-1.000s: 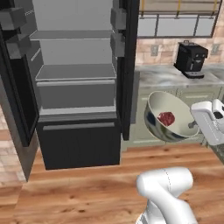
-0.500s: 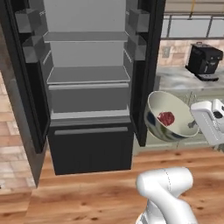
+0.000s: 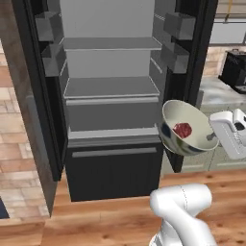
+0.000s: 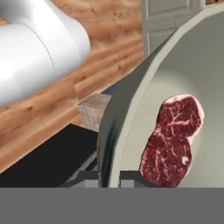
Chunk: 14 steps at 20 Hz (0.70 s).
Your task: Place one of the steaks on the plate and the other in the bowl. Then place the bowl in the fridge.
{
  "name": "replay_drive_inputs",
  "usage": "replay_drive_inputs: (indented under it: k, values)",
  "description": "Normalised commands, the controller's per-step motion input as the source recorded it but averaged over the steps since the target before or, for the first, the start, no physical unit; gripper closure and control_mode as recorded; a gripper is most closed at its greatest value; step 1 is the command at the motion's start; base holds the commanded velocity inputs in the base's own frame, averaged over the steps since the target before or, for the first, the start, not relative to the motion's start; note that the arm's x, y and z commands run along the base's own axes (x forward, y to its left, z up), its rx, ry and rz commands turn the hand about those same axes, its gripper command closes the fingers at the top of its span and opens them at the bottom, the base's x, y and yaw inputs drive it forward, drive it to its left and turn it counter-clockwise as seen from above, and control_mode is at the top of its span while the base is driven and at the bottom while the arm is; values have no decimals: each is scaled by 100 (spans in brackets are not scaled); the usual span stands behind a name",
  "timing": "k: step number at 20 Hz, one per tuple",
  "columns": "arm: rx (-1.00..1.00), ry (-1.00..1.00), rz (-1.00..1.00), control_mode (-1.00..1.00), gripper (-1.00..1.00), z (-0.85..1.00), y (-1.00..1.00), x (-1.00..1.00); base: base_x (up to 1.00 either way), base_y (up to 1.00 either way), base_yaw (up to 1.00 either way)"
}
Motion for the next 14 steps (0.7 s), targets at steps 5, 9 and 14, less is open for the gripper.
replay_drive_inputs:
  k: [5, 9, 14]
  values:
    - [0, 0, 0, 100, 100, 0, 0, 0, 61, 39, 0]
    - [0, 0, 0, 100, 100, 0, 0, 0, 57, 42, 0]
    - [0, 0, 0, 100, 100, 0, 0, 0, 59, 40, 0]
